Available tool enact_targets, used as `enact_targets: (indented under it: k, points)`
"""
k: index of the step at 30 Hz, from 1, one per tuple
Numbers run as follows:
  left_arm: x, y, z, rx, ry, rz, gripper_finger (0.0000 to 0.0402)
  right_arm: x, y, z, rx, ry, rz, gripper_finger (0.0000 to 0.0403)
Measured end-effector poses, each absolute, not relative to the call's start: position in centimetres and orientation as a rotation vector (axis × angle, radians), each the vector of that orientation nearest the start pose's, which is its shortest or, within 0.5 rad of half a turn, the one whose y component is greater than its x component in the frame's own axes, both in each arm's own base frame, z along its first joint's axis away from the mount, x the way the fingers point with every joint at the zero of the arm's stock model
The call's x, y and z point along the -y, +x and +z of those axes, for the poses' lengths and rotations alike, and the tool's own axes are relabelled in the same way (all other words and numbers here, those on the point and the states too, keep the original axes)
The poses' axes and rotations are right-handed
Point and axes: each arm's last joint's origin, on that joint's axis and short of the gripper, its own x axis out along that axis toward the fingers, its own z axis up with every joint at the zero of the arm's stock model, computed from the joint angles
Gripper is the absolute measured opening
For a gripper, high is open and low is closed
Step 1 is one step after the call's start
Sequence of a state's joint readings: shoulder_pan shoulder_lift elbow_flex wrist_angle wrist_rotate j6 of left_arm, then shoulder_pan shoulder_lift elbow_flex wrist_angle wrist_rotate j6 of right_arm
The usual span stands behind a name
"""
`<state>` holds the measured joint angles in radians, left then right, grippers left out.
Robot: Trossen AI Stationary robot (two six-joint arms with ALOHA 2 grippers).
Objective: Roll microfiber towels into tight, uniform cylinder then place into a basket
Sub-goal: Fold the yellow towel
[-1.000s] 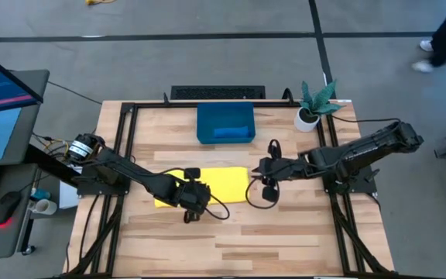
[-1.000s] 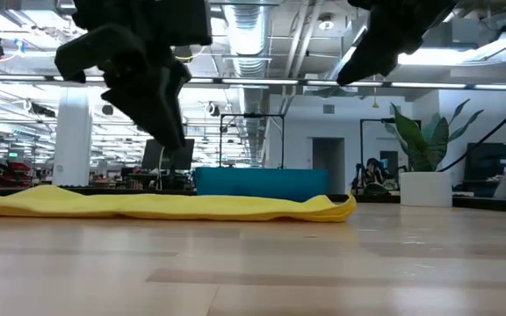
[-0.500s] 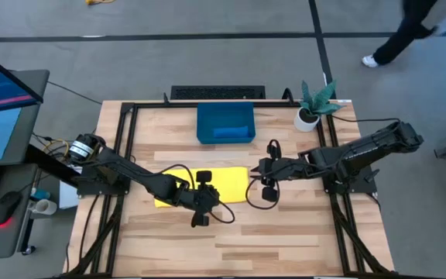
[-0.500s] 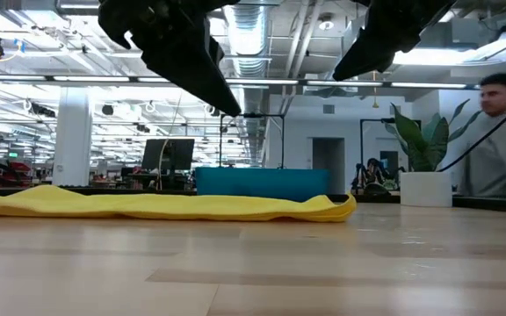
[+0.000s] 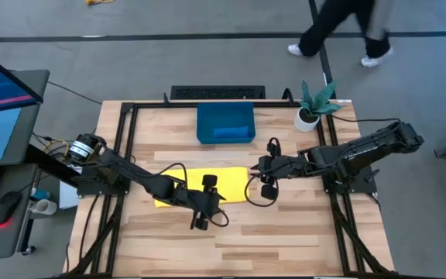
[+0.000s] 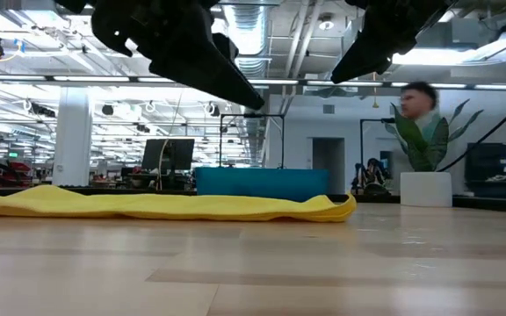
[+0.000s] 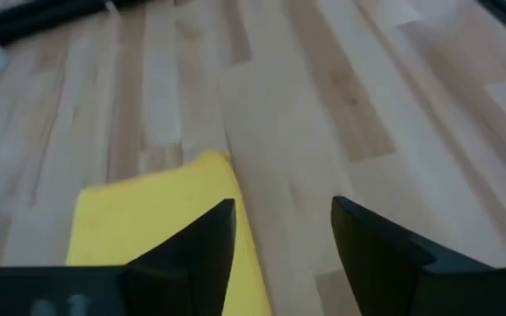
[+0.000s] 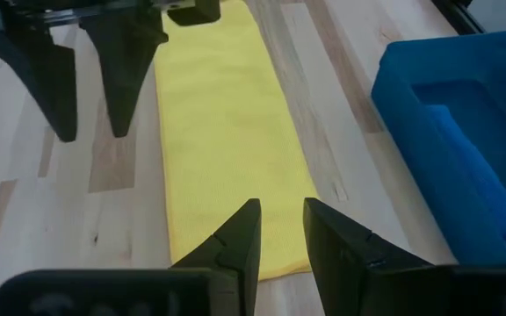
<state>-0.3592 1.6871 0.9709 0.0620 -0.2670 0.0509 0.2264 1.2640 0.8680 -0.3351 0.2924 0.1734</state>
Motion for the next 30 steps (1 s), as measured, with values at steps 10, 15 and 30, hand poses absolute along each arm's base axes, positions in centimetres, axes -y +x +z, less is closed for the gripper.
enact_targets:
  k: [10, 15, 30]
  points:
    - [12.0, 34.8, 17.4, -0.521, 0.307, -0.089, 0.019, -5.0, 25.6, 25.2, -0.695, -0.021, -0.124, 0.0111]
    - [11.8, 36.0, 15.5, -0.488, 0.407, -0.031, 0.019, -5.0, 25.6, 25.2, -0.698, -0.021, -0.125, 0.0111]
    - [10.3, 38.3, 12.3, -0.543, 0.333, -0.061, 0.019, -5.1, 25.6, 25.2, -0.694, -0.019, -0.124, 0.0111]
